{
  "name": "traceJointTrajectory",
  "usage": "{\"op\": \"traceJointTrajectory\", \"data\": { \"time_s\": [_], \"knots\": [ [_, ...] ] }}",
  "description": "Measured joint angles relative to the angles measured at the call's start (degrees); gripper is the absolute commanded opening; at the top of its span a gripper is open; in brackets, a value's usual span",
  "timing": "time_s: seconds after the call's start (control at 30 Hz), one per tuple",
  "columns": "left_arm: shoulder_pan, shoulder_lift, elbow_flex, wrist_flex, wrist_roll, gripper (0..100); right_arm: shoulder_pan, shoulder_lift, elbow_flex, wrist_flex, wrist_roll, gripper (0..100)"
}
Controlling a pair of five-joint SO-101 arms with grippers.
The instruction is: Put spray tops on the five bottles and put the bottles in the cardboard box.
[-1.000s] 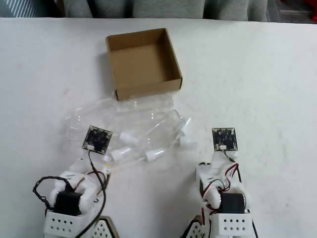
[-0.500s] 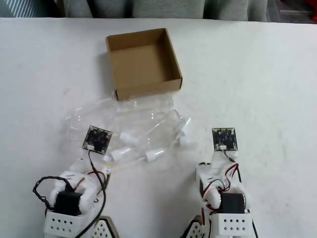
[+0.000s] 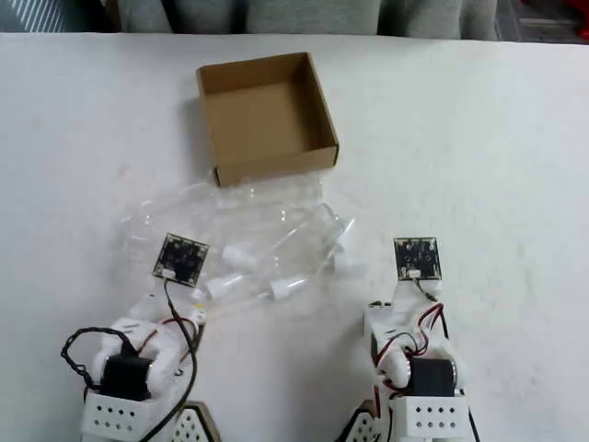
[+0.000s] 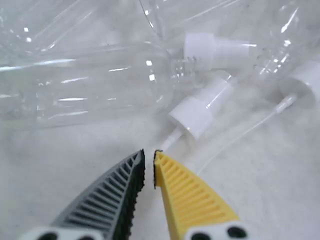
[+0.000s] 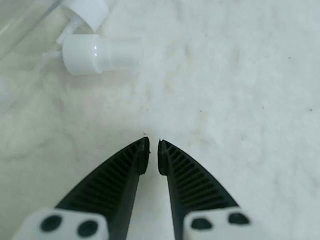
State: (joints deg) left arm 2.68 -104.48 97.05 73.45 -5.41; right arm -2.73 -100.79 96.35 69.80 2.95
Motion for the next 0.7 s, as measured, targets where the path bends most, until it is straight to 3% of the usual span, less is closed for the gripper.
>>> {"op": "traceJointTrajectory", "data": {
  "time_s": [0.27, 0.47, 0.7],
  "knots": [
    [0.00, 0.00, 0.00, -0.88, 0.00, 6, 0.00, 0.00, 0.00, 0.00, 0.00, 1.8],
    [0.00, 0.00, 0.00, -11.96, 0.00, 6, 0.18, 0.00, 0.00, 0.00, 0.00, 2.1],
    [0.00, 0.00, -0.09, -23.03, 0.00, 6, 5.54, -0.35, 0.00, 0.00, 0.00, 2.1]
  ]
}}
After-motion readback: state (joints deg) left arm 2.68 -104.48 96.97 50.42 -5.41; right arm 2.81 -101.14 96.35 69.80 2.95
